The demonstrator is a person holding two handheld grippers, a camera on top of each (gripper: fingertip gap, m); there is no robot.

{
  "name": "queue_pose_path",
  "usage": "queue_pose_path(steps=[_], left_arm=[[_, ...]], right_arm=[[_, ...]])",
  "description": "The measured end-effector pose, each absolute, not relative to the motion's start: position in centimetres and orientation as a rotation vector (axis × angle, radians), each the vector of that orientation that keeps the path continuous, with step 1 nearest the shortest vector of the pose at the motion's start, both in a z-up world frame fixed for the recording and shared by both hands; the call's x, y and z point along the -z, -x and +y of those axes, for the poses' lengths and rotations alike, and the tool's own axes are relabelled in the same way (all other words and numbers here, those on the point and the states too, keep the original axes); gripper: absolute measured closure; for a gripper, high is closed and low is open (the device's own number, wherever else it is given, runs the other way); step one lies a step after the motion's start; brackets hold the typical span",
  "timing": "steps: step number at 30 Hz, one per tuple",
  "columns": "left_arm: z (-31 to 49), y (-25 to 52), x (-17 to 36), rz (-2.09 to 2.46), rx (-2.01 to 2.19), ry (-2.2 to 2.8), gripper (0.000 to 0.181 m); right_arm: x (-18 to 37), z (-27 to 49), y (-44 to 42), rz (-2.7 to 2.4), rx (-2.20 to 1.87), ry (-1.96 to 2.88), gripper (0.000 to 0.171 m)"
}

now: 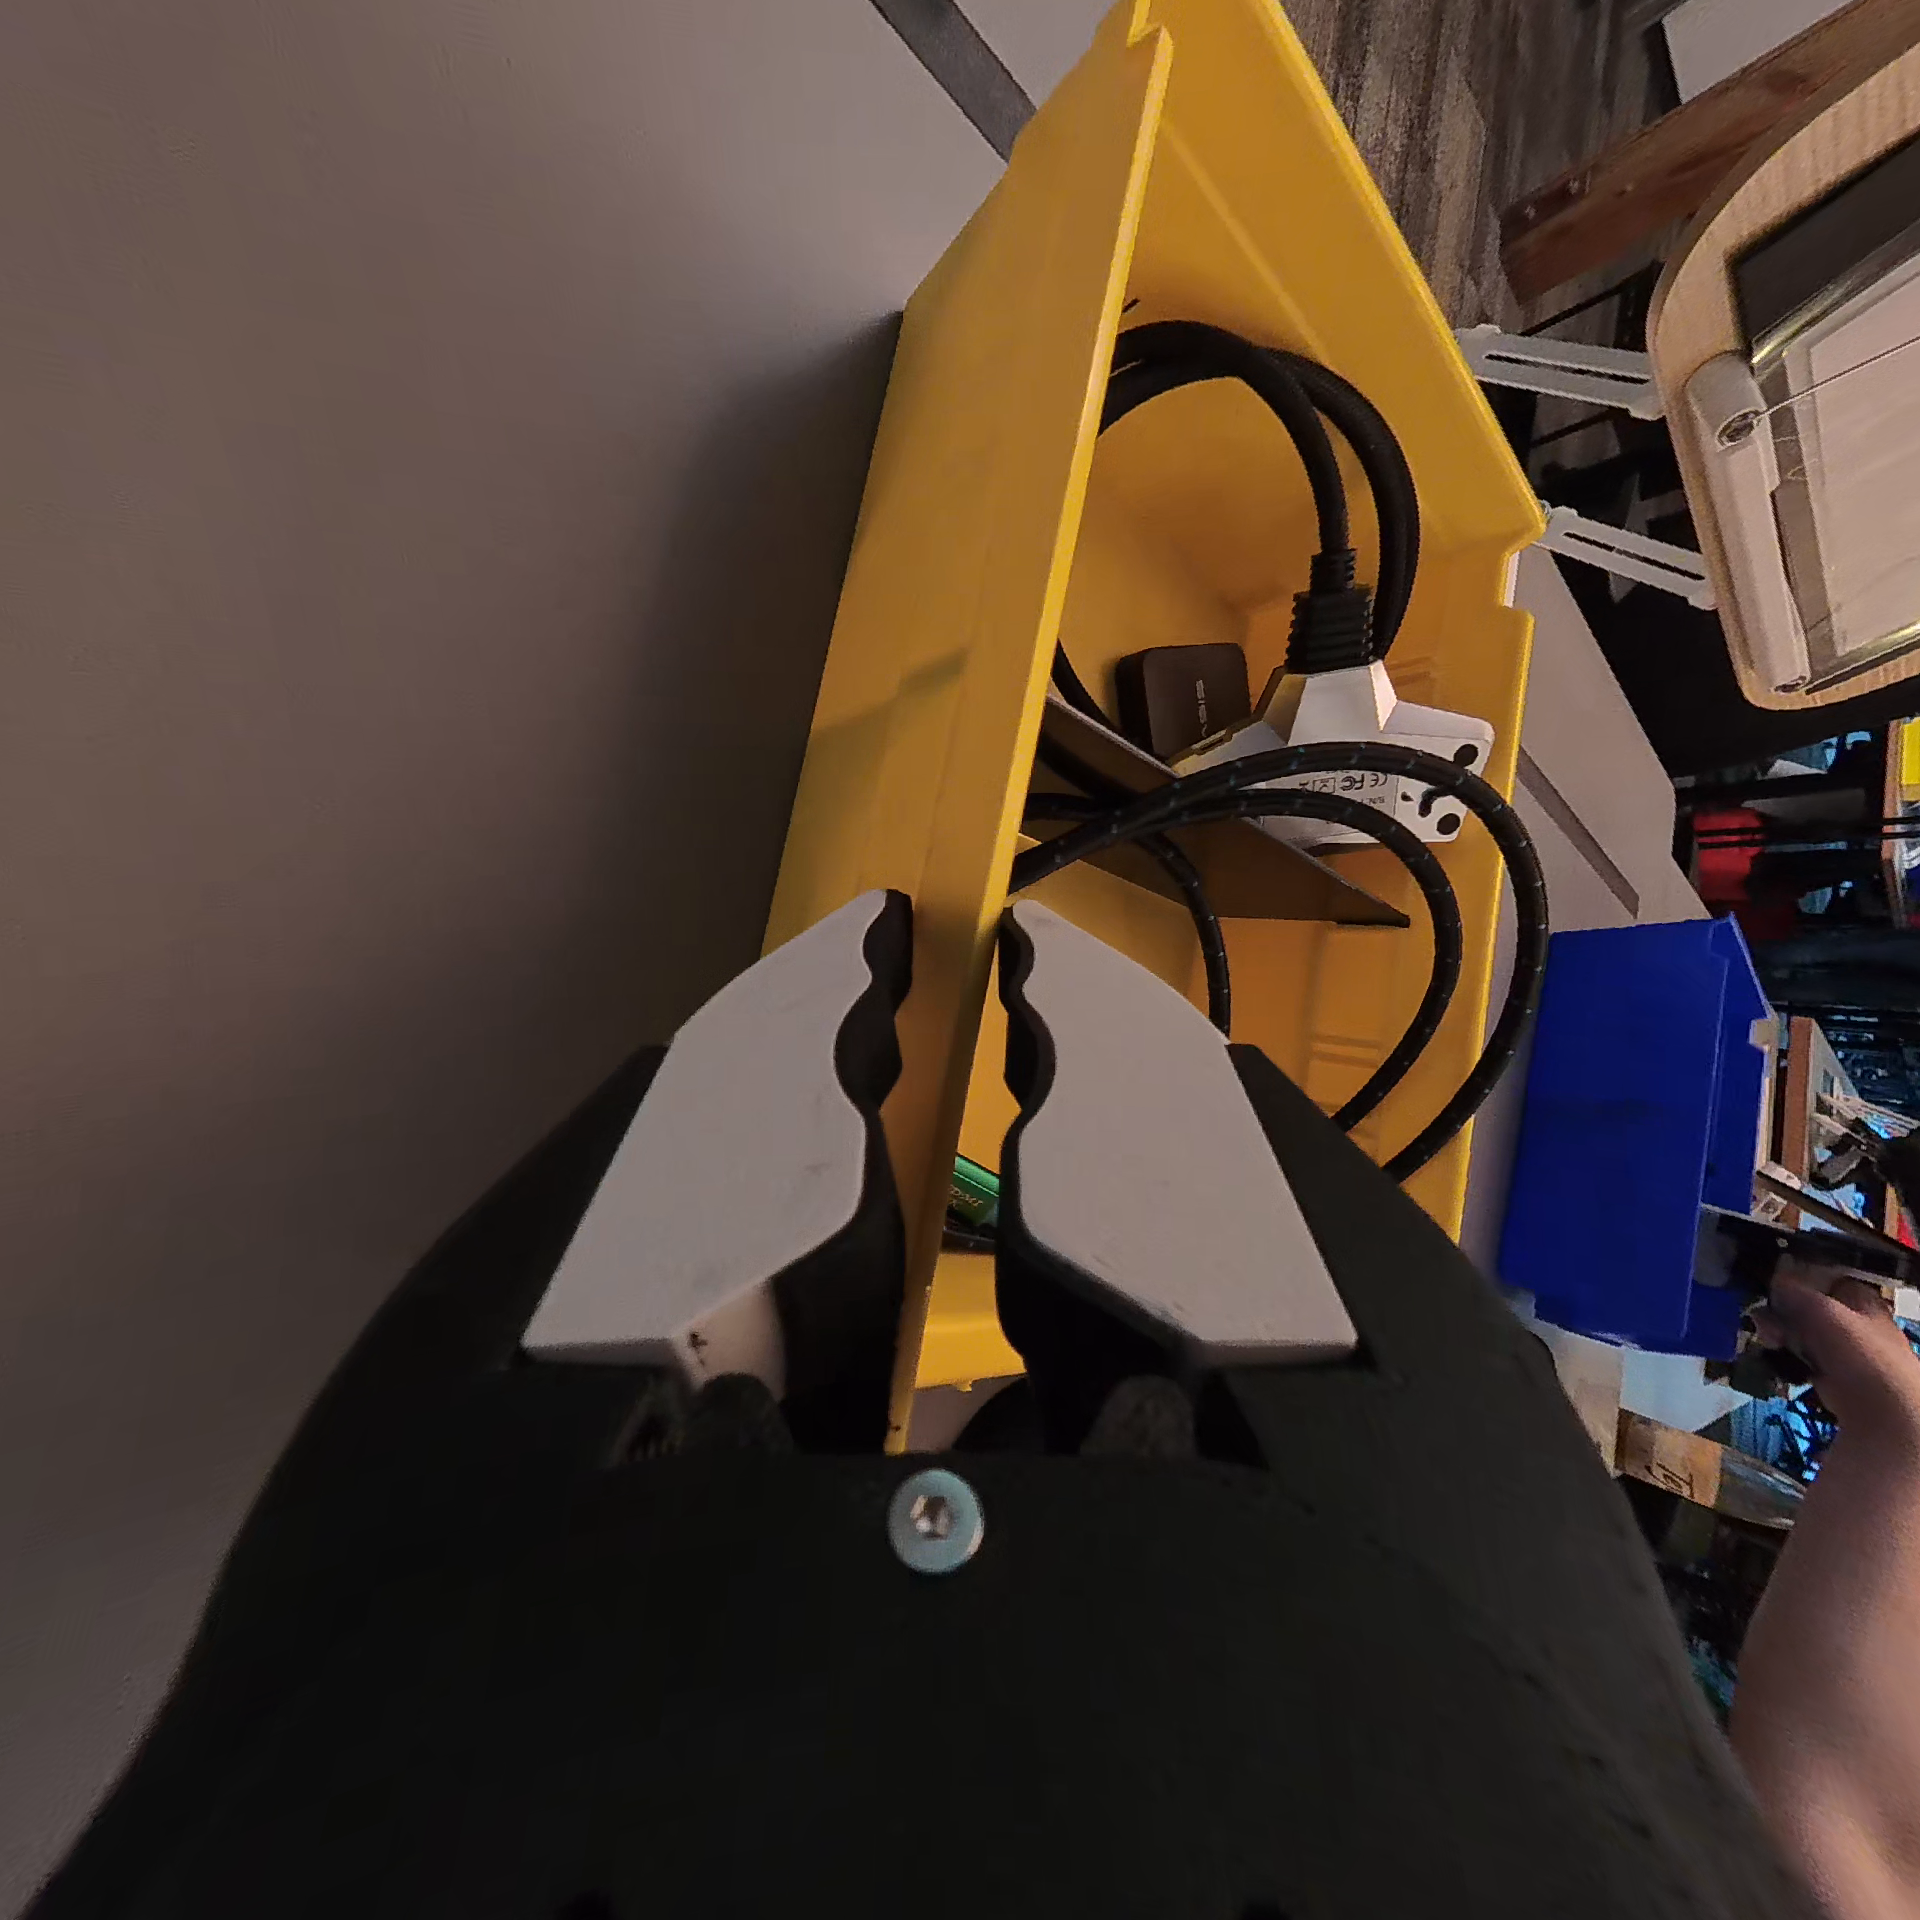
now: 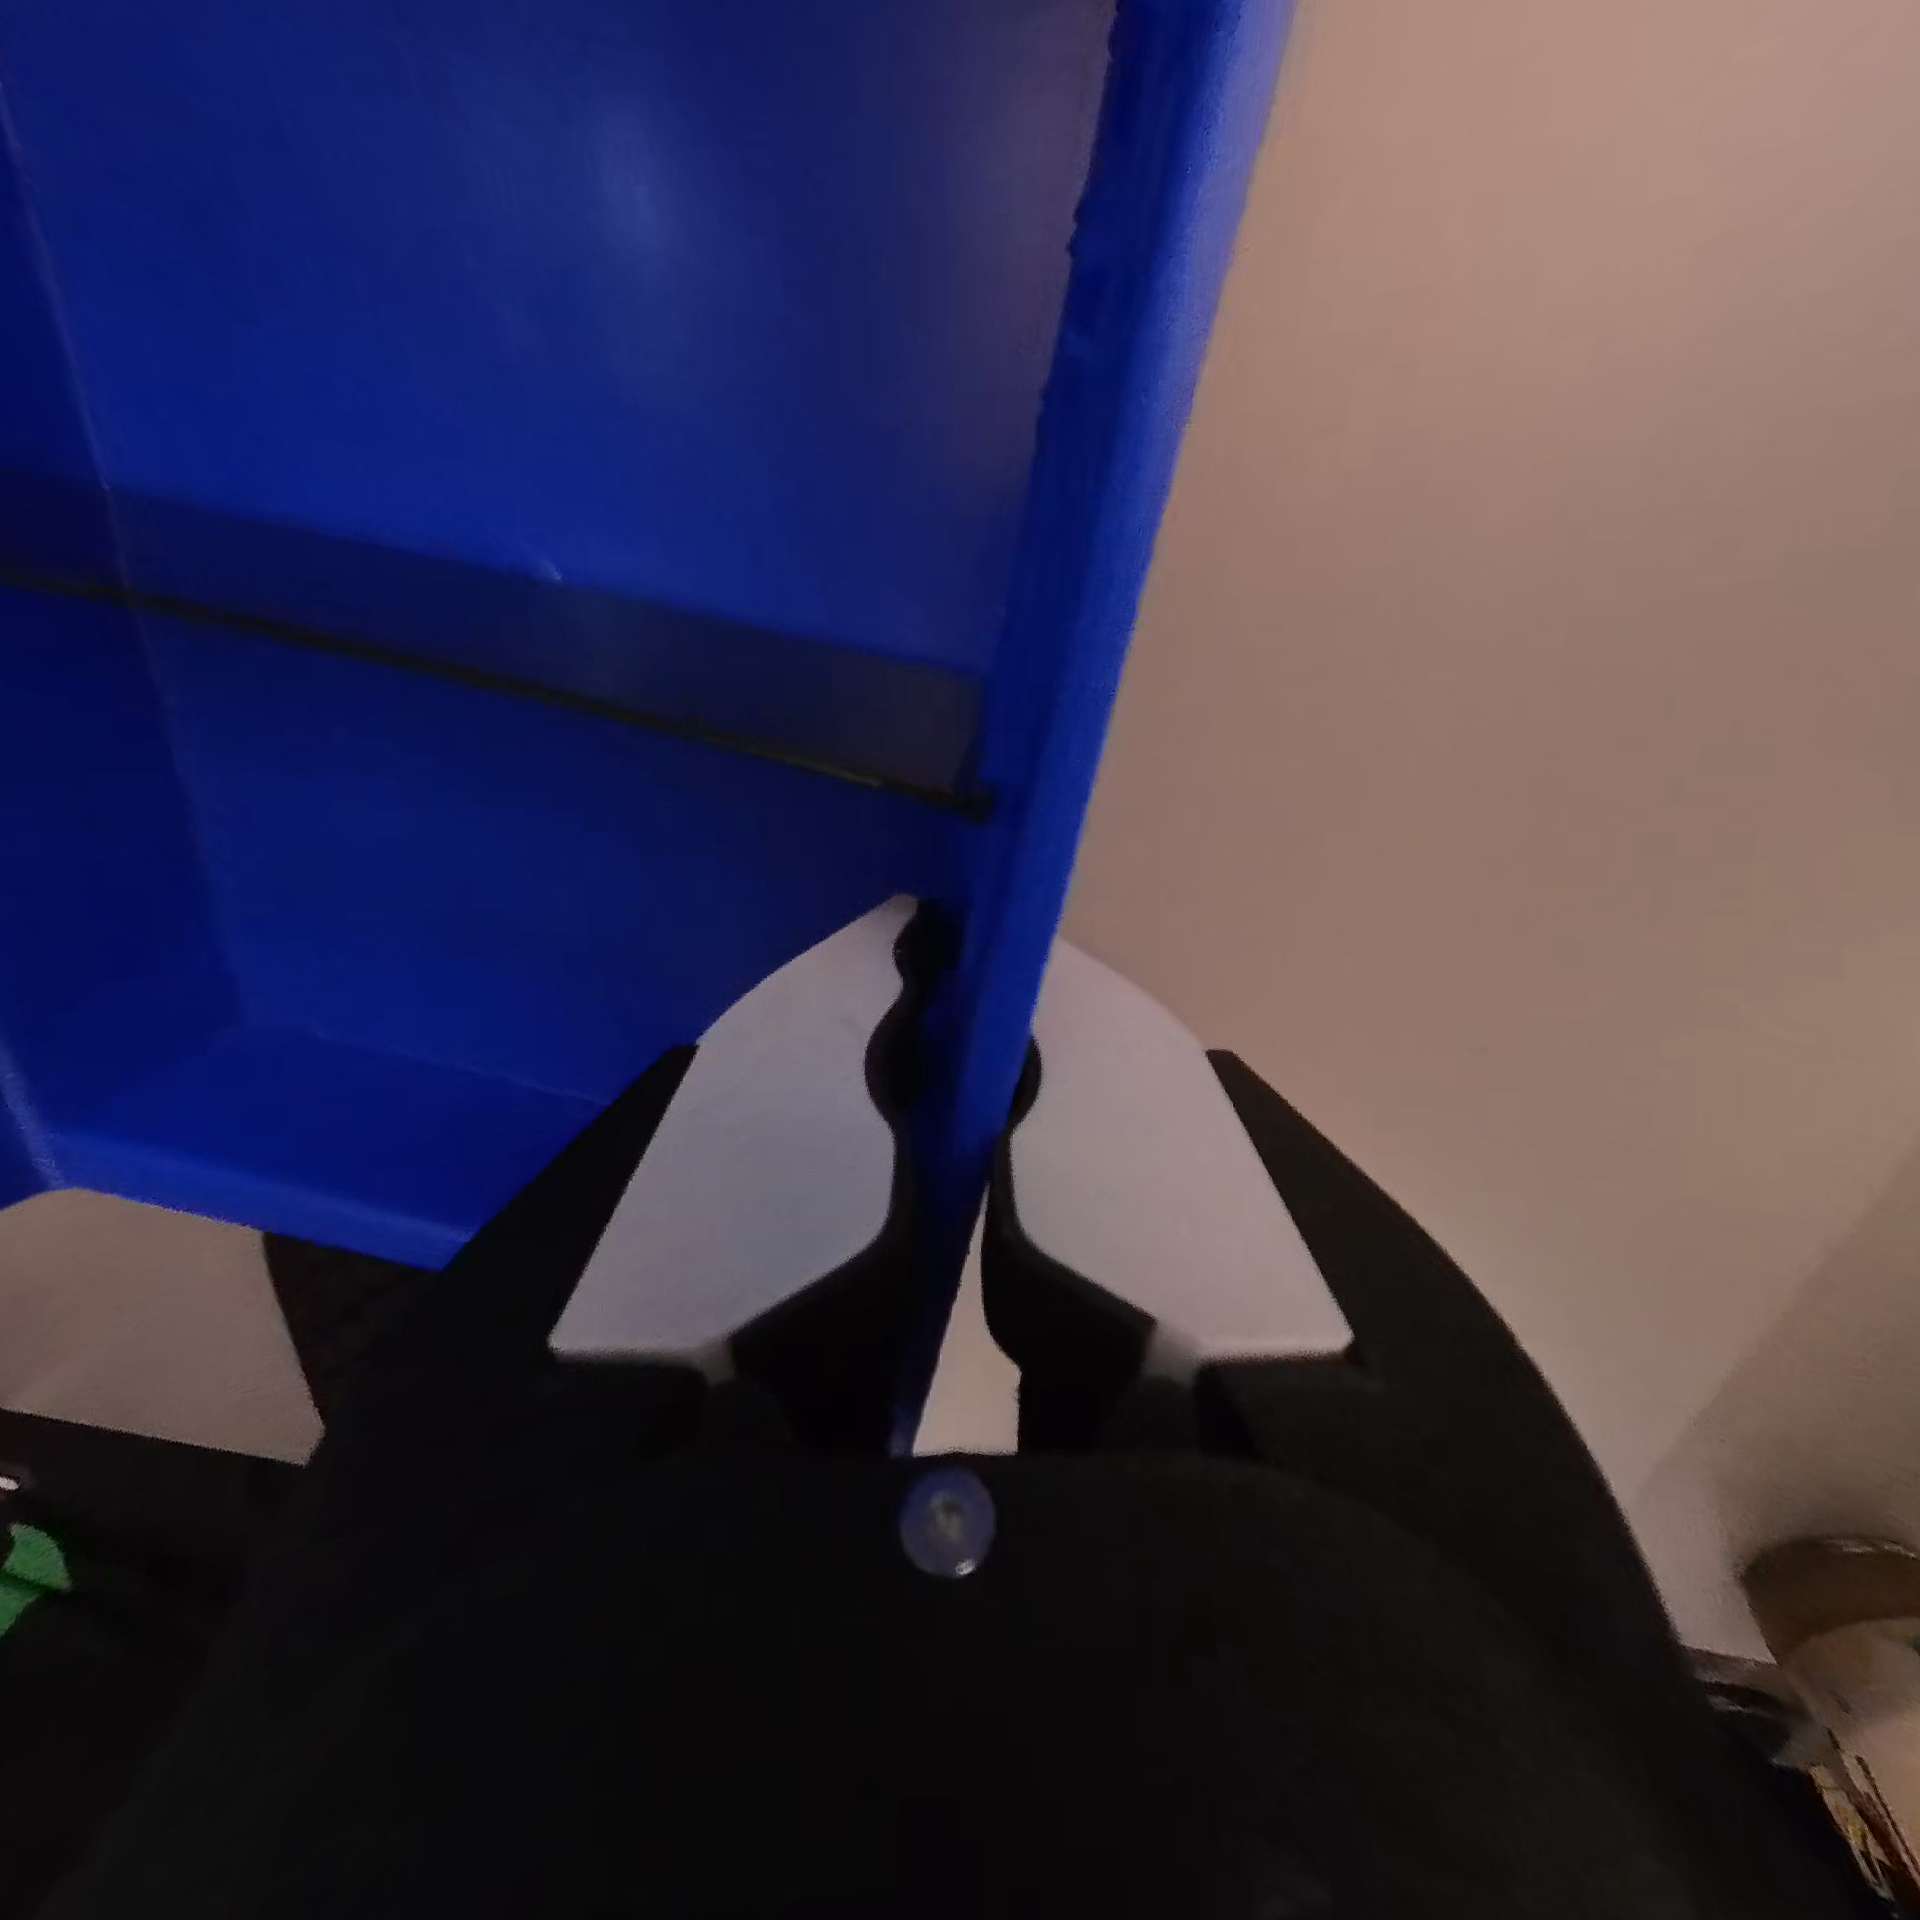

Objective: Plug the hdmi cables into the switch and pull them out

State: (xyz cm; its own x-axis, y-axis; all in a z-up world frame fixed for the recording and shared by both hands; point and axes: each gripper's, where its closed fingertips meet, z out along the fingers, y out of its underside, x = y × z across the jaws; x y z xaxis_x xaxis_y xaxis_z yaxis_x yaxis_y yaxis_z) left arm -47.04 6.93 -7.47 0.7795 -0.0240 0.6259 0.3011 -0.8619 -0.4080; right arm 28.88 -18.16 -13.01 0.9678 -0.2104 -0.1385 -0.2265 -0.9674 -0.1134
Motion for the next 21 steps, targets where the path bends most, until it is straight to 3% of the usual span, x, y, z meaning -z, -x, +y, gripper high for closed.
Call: queue_pose_path(steps=[14, 16, 21], left_arm=[[6.8, 47.0, 7.5, -0.117, 0.860, 2.494, 0.167], [6.9, 47.2, 7.0, -0.069, 0.829, 2.479, 0.168], [8.4, 47.1, -0.6, 0.215, 0.546, 2.146, 0.156]], right_arm=[[13.1, -17.8, -28.5, 0.374, -0.177, 2.971, 0.162], [13.0, -17.8, -29.0, 0.346, -0.108, 2.968, 0.144], [10.9, -16.7, -28.7, 0.254, -0.098, 2.857, 0.126]])
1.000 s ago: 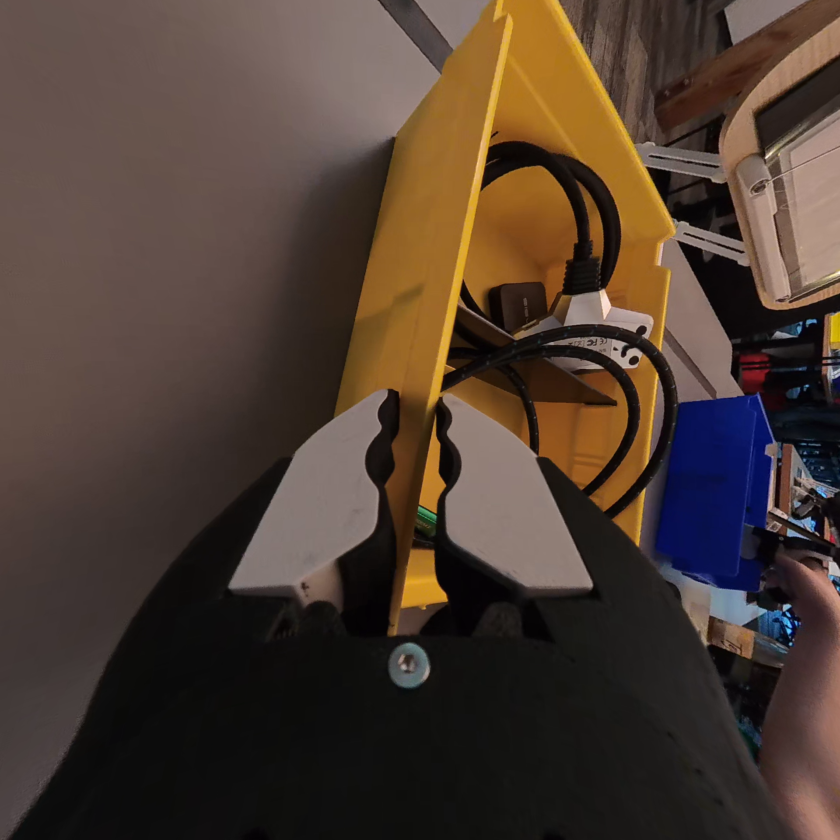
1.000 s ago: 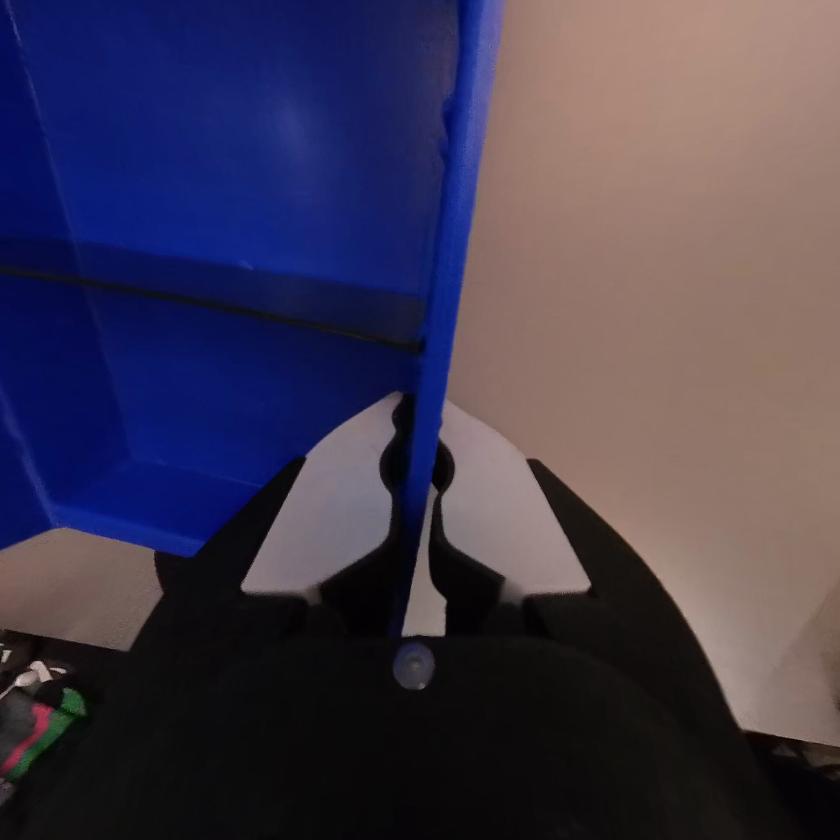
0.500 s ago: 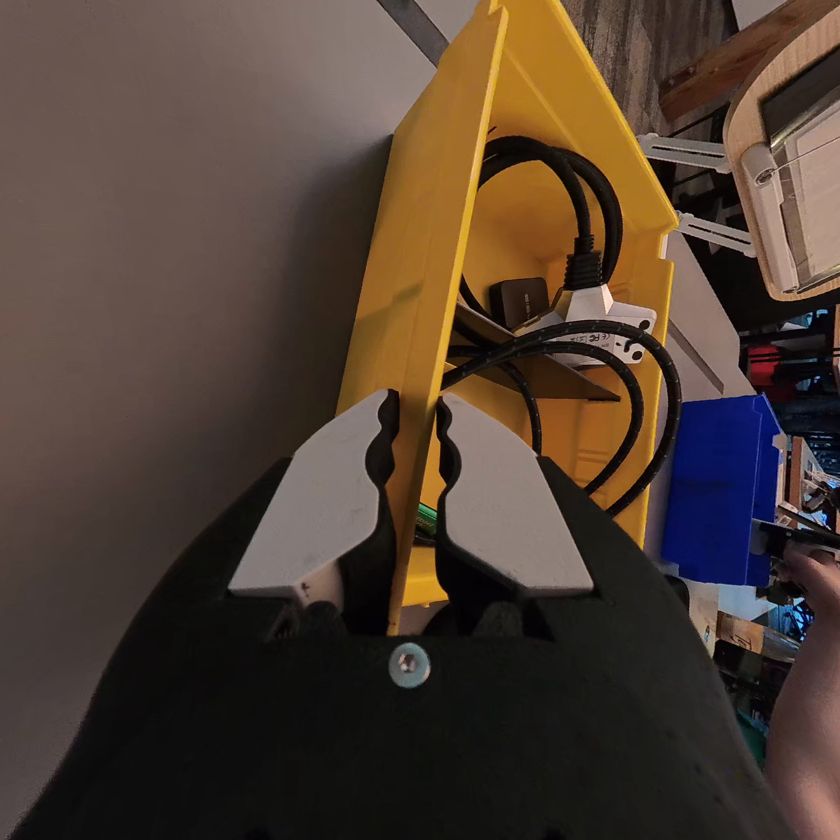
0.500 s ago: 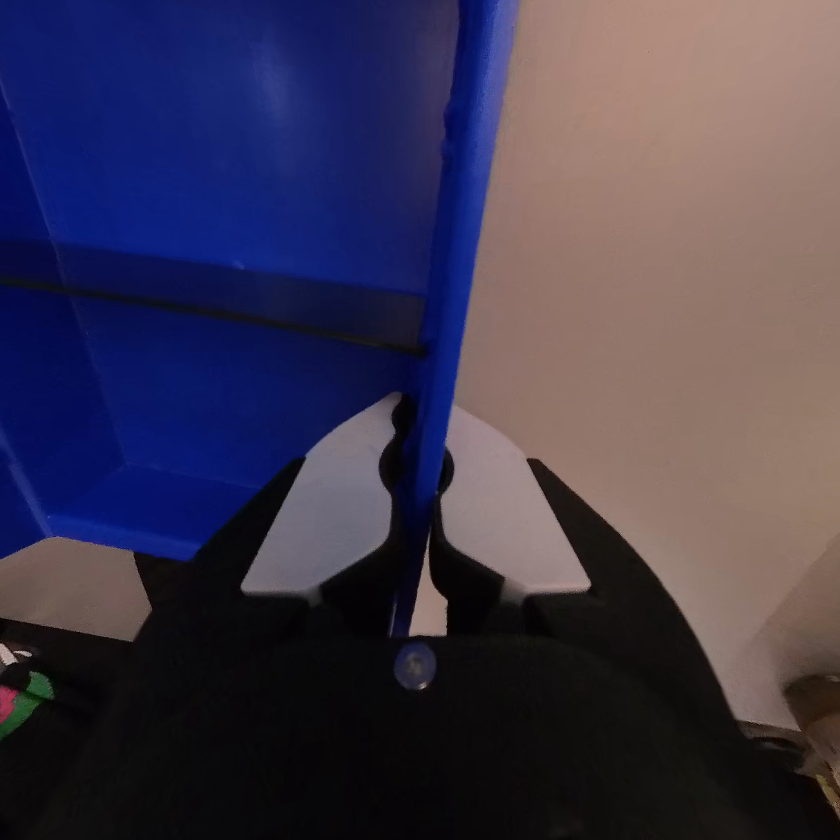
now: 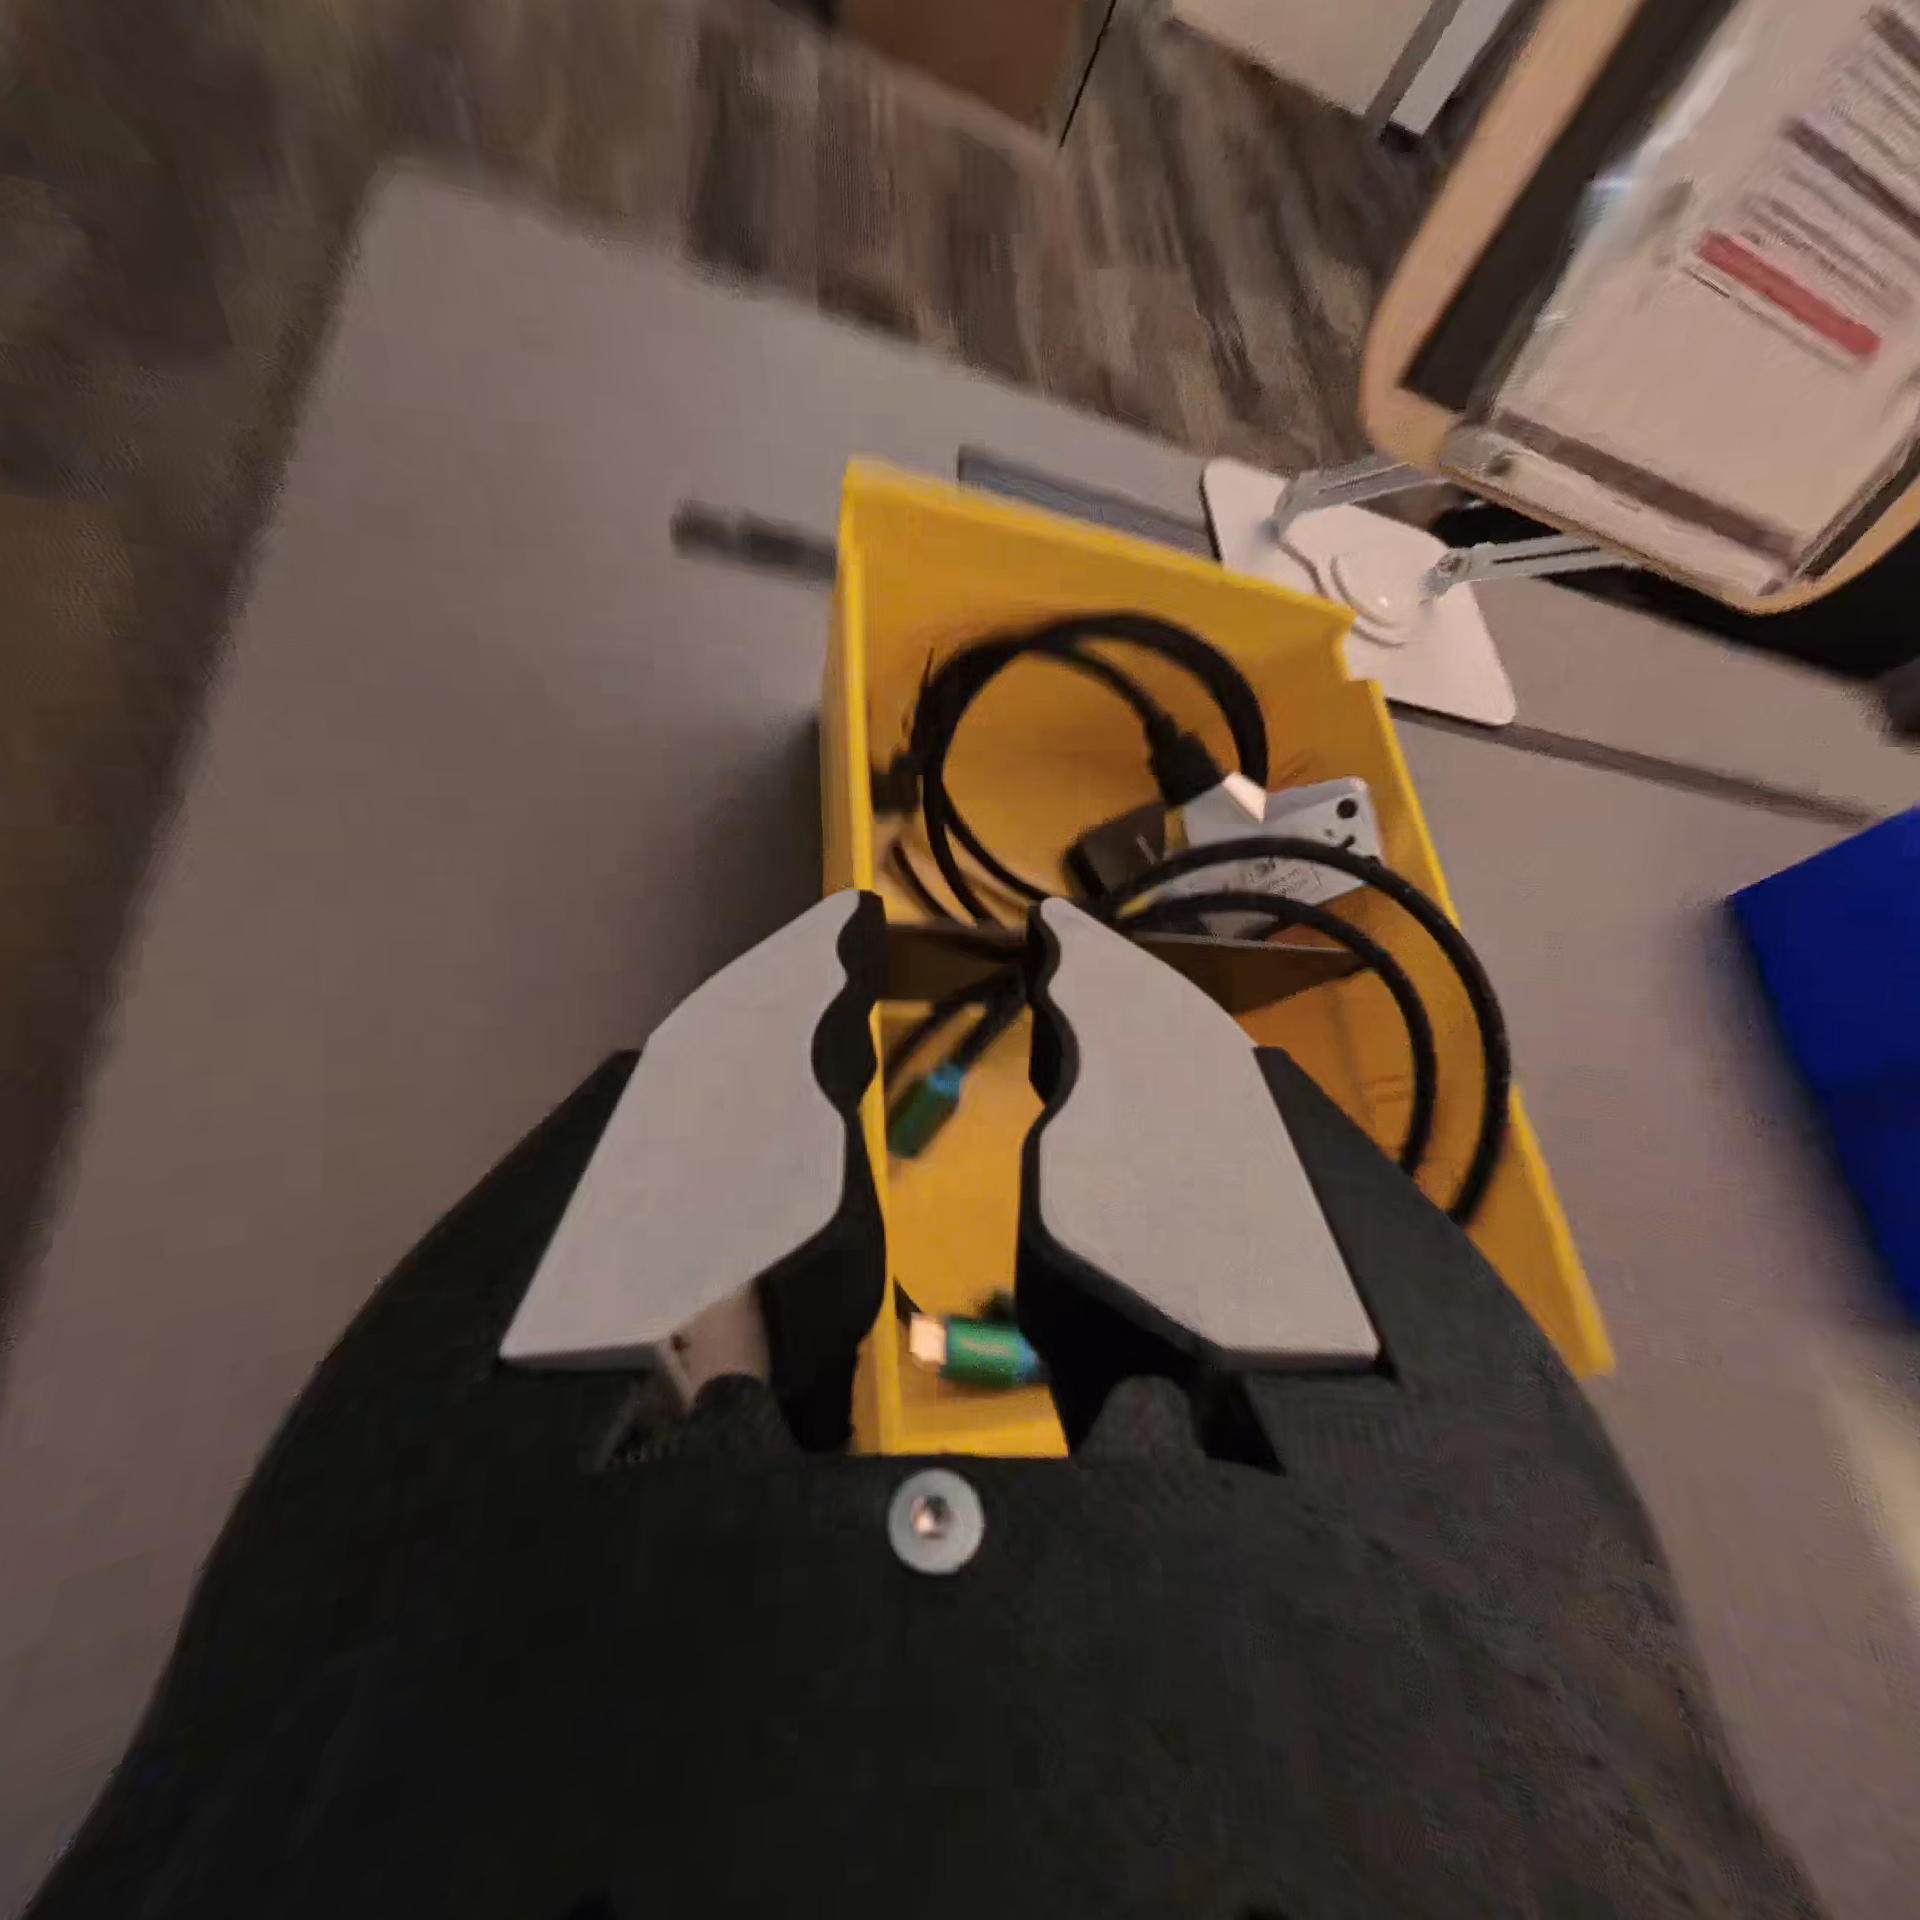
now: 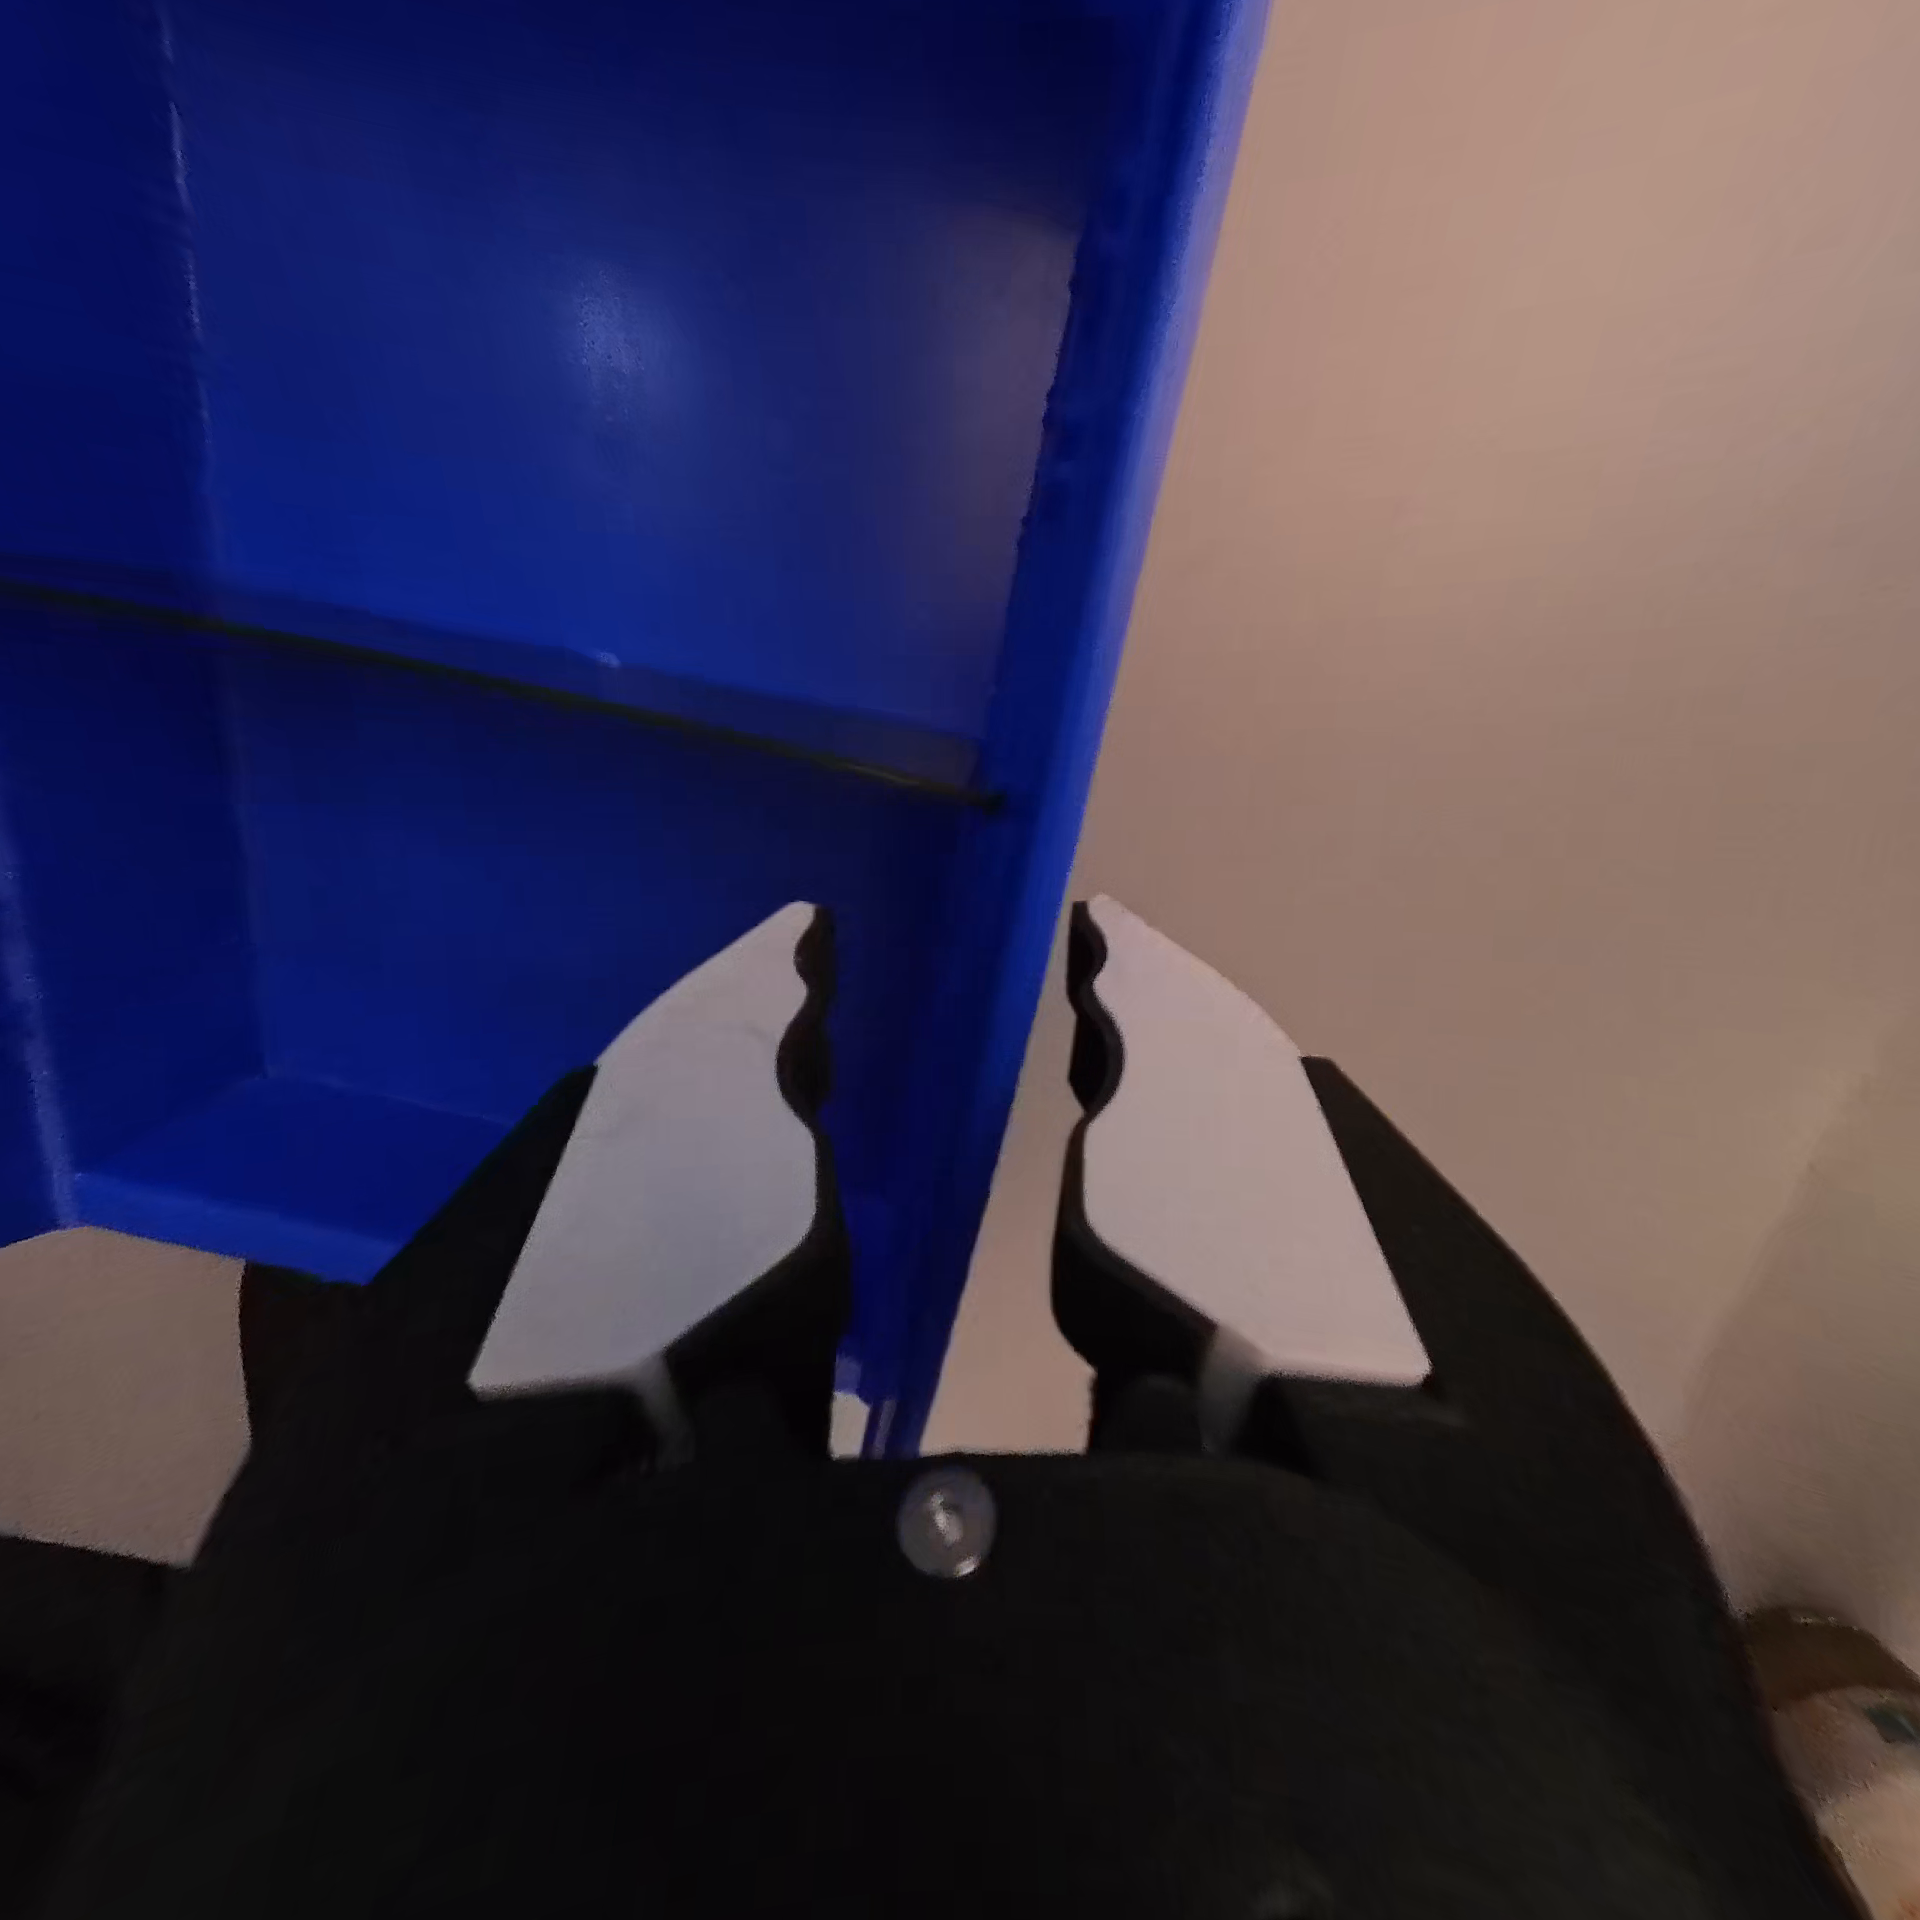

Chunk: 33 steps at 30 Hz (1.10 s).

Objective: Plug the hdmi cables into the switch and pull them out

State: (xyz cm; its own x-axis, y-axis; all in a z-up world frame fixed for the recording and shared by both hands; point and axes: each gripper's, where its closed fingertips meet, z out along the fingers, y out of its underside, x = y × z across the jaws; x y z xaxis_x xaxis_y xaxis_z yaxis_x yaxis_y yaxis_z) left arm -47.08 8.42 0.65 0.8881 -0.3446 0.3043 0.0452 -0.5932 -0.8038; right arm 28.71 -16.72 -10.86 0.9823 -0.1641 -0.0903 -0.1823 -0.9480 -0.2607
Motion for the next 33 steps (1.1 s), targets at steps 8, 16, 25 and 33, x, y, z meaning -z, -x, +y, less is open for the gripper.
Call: queue_pose_path(steps=[8, 16, 25, 33], left_arm=[[8.3, 41.5, -8.3, 0.607, -0.363, 1.656, 0.154], [8.5, 32.3, -7.3, 0.928, -0.683, 1.549, 0.135], [7.0, 26.4, -7.4, 1.062, -0.743, 1.411, 0.136], [9.4, 35.6, -3.0, 0.934, -0.164, 1.777, 0.143]], right_arm=[[3.1, -14.4, -32.1, 0.155, 0.450, 2.492, 0.104], [-4.7, -10.8, -25.8, -0.043, 0.601, 2.046, 0.100], [-5.9, -7.8, -19.4, -0.175, 0.547, 1.989, 0.099], [-11.9, -7.8, -14.0, -0.193, 0.299, 1.750, 0.102]])
